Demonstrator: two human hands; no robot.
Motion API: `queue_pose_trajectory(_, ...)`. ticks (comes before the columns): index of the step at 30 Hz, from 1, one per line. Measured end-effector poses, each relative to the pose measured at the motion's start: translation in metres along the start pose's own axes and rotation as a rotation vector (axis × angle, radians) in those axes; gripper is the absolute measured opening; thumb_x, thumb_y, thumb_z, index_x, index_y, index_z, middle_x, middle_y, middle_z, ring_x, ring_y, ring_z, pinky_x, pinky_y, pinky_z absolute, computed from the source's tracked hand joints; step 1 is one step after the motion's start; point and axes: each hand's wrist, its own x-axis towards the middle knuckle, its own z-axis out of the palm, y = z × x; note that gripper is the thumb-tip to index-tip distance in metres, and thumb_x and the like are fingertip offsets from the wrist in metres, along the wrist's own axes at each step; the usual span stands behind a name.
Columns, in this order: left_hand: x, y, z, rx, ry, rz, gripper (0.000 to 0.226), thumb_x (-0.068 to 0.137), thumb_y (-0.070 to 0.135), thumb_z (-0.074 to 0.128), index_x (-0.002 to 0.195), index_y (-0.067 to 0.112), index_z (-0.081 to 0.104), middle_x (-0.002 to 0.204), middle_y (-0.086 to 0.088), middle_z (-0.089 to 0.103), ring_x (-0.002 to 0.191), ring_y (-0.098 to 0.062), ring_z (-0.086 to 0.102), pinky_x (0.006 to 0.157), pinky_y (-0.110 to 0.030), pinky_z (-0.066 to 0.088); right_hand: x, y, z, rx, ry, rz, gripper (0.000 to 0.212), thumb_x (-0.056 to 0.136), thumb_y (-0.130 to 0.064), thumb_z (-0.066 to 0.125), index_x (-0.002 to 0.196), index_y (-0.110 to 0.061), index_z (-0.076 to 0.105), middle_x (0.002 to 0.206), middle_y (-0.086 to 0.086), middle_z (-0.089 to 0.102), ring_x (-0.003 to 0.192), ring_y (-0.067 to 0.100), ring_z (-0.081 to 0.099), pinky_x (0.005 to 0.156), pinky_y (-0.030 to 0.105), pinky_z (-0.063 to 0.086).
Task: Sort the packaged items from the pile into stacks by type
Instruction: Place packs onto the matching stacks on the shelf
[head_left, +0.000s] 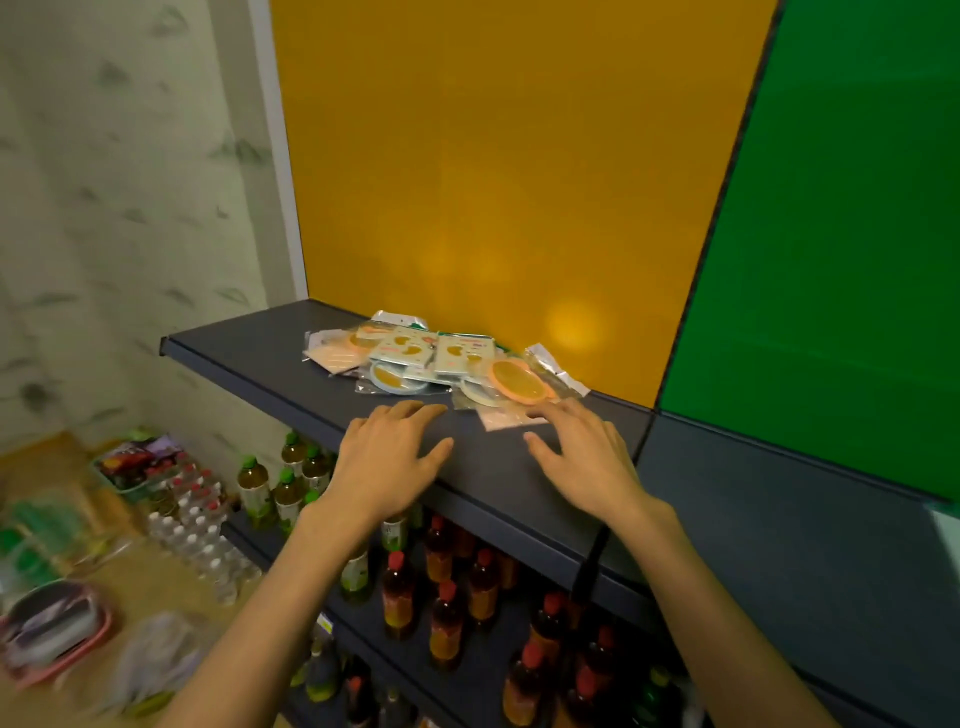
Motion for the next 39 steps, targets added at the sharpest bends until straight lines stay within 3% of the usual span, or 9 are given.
queue_pose_trajectory(9,0.091,-0.097,0.007,0.026,-0.05,-0.006,0.051,0.096,0.056,0.041,0.144,0.036,0.045,0.141,0.002,0.055,0.124,-0.025,0.053,0.098,-0.044,0.044,0.111,-0.024,0.046,-0.023,0.047,0.046,0.038,0.098,-0.044,0.048,0.133,-0.029,0.056,0.139,-0.002,0.054,0.123,0.021,0.053,0.095,0.034,0.042)
queue_pose_trajectory(14,0.146,-0.137,0.014,-0.002,-0.049,0.011,0.053,0.095,0.057,0.044,0.142,0.034,0.048,0.141,0.001,0.055,0.123,-0.026,0.054,0.095,-0.044,0.048,0.159,-0.019,0.059,-0.054,0.064,0.115,0.039,0.098,-0.044,0.047,0.133,-0.028,0.056,0.133,0.002,0.057,0.117,0.022,0.056,0.095,0.041,0.045)
queue_pose_trajectory(26,0.243,-0.174,0.069,0.166,-0.094,0.107,0.073,0.087,0.076,0.031,0.142,0.03,0.045,0.142,-0.005,0.054,0.129,-0.029,0.047,0.104,-0.047,0.035,0.206,-0.022,0.086,-0.166,0.038,0.281,0.04,0.096,-0.046,0.05,0.132,-0.029,0.057,0.131,0.001,0.058,0.117,0.023,0.054,0.095,0.041,0.045)
queue_pose_trajectory(31,0.259,-0.187,0.092,0.144,-0.149,0.104,0.097,0.078,0.089,0.023,0.141,0.018,0.04,0.144,-0.01,0.048,0.131,-0.03,0.043,0.107,-0.048,0.033,0.227,-0.034,0.099,-0.198,-0.05,0.379,0.053,0.091,-0.054,0.054,0.138,-0.029,0.05,0.137,0.001,0.056,0.124,0.024,0.049,0.099,0.043,0.041)
queue_pose_trajectory(34,0.267,-0.202,0.103,0.084,-0.181,0.05,0.112,0.071,0.094,0.021,0.146,0.012,0.036,0.148,-0.013,0.042,0.134,-0.03,0.039,0.108,-0.047,0.033,0.24,-0.037,0.104,-0.204,-0.138,0.448,0.065,0.086,-0.062,0.057,0.14,-0.028,0.048,0.135,0.003,0.059,0.121,0.025,0.052,0.093,0.041,0.043)
queue_pose_trajectory(39,0.285,-0.228,0.102,0.021,-0.221,0.048,0.104,0.076,0.09,0.031,0.144,0.013,0.042,0.15,-0.014,0.039,0.137,-0.031,0.035,0.108,-0.049,0.032,0.256,-0.044,0.109,-0.193,-0.195,0.56,0.077,0.08,-0.071,0.06,0.142,-0.026,0.045,0.135,0.005,0.059,0.122,0.028,0.052,0.094,0.042,0.046)
